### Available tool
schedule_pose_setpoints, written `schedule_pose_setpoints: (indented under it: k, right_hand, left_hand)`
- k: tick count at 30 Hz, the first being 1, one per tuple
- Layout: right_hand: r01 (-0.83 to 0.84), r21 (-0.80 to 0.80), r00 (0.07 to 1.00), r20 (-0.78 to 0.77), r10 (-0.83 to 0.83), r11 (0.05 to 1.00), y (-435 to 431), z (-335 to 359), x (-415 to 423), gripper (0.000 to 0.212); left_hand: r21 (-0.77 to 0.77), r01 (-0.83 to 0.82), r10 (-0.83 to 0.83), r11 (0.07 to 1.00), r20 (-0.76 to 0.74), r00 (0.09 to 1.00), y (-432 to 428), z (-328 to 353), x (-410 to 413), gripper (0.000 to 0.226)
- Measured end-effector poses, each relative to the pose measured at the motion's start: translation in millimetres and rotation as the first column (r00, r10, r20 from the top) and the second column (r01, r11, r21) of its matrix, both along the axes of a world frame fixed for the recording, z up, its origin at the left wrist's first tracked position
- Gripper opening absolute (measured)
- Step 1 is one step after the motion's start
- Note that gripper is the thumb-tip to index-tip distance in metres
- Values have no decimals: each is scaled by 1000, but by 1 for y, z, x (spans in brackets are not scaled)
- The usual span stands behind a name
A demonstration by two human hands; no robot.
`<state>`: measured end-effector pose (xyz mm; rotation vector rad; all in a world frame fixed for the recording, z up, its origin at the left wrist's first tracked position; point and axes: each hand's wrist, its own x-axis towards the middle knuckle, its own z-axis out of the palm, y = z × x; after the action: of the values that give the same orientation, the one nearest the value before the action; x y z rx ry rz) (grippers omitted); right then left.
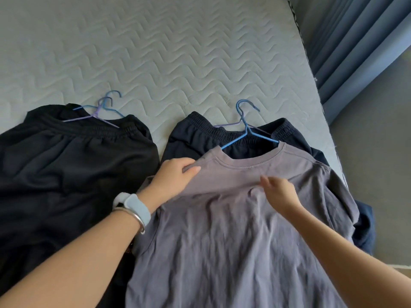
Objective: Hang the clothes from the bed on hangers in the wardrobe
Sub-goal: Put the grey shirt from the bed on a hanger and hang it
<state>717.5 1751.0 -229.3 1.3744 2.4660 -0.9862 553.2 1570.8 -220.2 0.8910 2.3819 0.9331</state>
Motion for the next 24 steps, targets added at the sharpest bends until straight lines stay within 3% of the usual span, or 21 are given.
schedule_pose_setpoints:
  k: [2,3,6,8,11,13,17,19,22,24]
  right_hand:
    - [192,-58,933,-300,-200,980,-13,32,-16,38]
    - [256,-137,881,-375,-289,957,-20,46,-24,38]
    - [300,-541,699,-436,-567,786,-39,84,-36,34]
    - [252,-654,650,-431,-625,713,-46,110,-31,30]
    - [208,-564,725,-460,-513,799,-60,145,-8,36]
    - [173,-537,760,-460,-458,826,-71,174,10,32]
    - [53,-554,787,-489,-376,831,-95,249,48,18]
    - [-28,-503,810,-517,-275,864,-104,293,71,21]
    - [-147,-128,868,-491,66,981,-112,360,106,24]
    - [-218,68,855,-467,225,973,-117,402,127,22]
  left_hand:
    - [101,0,2,995,-27,1000,-10,16,24,24]
    - [139,20,-16,990,-34,999,-15,24,37,29]
    - [268,89,-78,959,-49,996,-28,54,83,32]
    - [308,31,-40,951,23,999,-36,74,109,33]
    - [266,31,-105,964,270,957,-58,106,133,28]
    - [218,115,-192,969,378,905,-71,130,143,43]
    - [215,239,-297,947,305,905,-85,178,160,28]
    - [265,192,-260,945,248,933,-84,208,167,22]
    - [352,32,-107,936,196,975,-78,264,177,26]
    - [369,-99,16,924,221,975,-75,297,177,38]
